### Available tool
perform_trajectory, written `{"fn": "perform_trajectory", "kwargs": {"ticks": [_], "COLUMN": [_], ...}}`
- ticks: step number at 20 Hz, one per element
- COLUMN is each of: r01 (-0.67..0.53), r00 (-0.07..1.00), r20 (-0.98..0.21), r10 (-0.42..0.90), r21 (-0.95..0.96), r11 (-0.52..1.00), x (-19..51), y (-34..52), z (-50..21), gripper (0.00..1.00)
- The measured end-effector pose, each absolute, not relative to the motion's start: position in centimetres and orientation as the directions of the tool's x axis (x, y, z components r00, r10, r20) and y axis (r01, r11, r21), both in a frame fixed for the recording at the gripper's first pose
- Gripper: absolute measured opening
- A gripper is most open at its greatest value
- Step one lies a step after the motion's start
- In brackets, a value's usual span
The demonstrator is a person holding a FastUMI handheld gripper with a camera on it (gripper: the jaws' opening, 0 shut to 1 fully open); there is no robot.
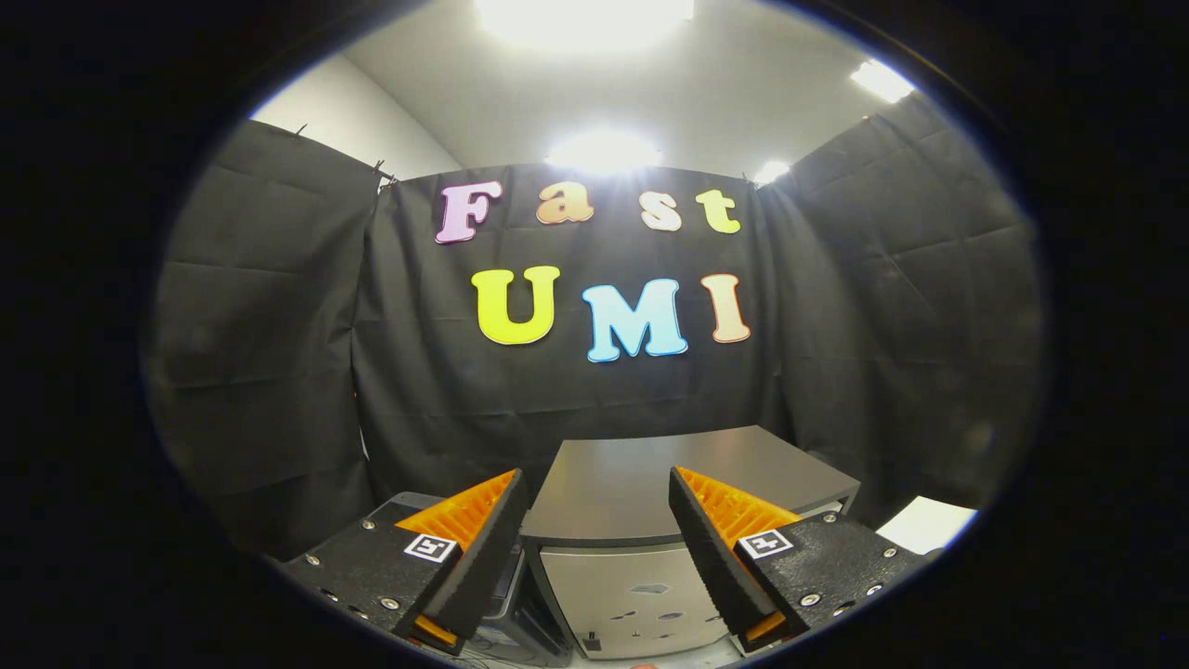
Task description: Put the clothes into the washing machine and then close the washing machine lid.
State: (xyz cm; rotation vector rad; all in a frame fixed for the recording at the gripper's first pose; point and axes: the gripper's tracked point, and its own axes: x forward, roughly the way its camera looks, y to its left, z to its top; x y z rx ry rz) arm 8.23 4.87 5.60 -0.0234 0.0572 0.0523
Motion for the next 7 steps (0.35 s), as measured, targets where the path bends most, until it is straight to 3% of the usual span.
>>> {"fn": "perform_trajectory", "kwargs": {"ticks": [7], "r01": [-0.055], "r00": [0.997], "r20": [-0.054], "r10": [0.055], "r21": [-0.015], "r11": [0.998], "x": [8.48], "y": [5.10], "z": [5.72], "gripper": [0.95]}}
